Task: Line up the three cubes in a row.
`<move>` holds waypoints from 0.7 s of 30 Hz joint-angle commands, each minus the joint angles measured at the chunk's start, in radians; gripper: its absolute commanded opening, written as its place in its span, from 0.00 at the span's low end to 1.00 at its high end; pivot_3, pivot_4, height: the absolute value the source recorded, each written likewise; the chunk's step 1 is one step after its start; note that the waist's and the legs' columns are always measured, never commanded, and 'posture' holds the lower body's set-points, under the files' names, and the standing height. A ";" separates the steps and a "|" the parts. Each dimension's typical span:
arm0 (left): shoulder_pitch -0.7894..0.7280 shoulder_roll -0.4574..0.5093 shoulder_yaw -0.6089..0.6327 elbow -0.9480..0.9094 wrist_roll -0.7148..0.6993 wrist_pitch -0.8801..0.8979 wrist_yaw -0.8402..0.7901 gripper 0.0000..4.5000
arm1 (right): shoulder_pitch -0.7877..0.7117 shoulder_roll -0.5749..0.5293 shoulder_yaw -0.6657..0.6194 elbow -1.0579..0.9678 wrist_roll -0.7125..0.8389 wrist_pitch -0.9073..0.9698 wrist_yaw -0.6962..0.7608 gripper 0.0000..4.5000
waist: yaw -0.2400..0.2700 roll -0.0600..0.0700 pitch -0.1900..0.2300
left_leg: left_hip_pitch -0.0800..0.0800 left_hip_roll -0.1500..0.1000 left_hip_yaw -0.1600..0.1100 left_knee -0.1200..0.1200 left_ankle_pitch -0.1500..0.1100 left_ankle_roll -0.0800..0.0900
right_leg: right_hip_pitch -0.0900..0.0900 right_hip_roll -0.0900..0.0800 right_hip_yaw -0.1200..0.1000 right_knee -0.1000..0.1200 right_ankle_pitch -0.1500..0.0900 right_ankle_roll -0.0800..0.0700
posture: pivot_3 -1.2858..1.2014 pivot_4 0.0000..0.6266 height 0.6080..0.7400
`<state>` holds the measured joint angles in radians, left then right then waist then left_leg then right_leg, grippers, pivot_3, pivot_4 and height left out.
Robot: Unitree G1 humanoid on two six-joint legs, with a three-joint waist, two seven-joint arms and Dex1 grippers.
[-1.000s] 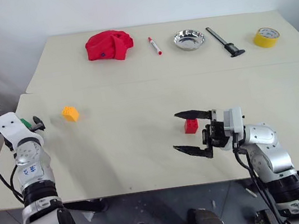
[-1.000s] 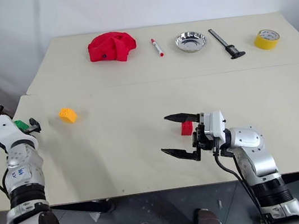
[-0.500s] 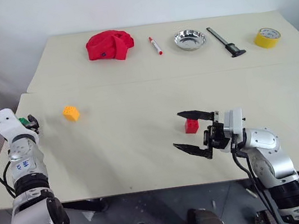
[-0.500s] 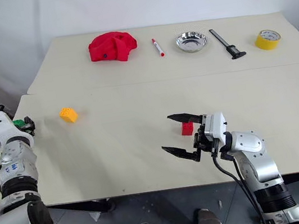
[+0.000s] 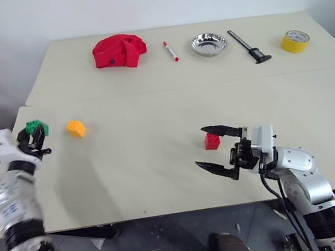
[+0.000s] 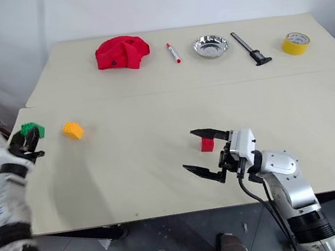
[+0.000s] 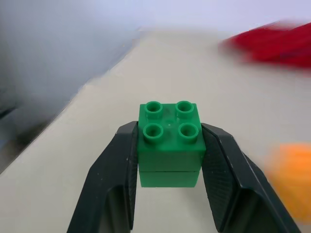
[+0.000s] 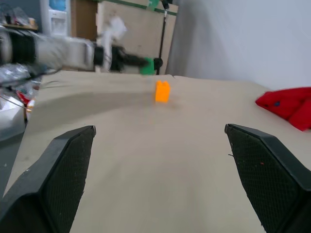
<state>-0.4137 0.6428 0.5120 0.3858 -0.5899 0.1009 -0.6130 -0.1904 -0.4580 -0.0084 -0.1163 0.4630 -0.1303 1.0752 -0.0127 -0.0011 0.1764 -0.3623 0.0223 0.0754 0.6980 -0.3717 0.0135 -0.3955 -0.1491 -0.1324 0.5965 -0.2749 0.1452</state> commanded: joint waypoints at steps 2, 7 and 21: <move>0.094 0.152 -0.147 -0.372 -0.154 0.266 -0.322 0.33 | 0.031 -0.064 -0.098 -0.032 0.036 -0.006 0.000 1.00 | 0.014 0.001 0.001 | 0.000 0.000 -0.001 0.001 0.000 0.000 | 0.001 0.000 0.000 0.000 0.000 0.000 | 0.52 0.24 1.00; 0.019 0.130 -0.437 -0.389 0.004 0.221 -0.495 0.33 | 0.036 -0.121 -0.153 0.018 0.044 -0.002 0.021 1.00 | 0.034 0.010 0.001 | 0.005 -0.003 0.005 0.001 0.001 0.002 | 0.005 0.000 0.008 -0.003 -0.001 -0.002 | 0.52 0.24 1.00; -0.455 -0.282 -0.721 0.400 0.437 -0.294 -0.554 0.33 | 0.125 -0.141 -0.175 -0.076 0.068 0.068 -0.003 1.00 | 0.028 0.006 0.003 | 0.004 -0.002 0.017 -0.002 0.000 0.005 | -0.002 0.001 0.012 -0.003 0.000 0.000 | 0.52 0.24 1.00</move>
<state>-0.8512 0.3643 -0.2142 0.7646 -0.1744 -0.1626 -1.1605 -0.0726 -0.5962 -0.1638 -0.1436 0.5136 -0.0613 1.0830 0.0158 0.0048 0.1792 -0.3591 0.0203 0.0924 0.6967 -0.3717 0.0191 -0.3979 -0.1479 -0.1207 0.5928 -0.2751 0.1449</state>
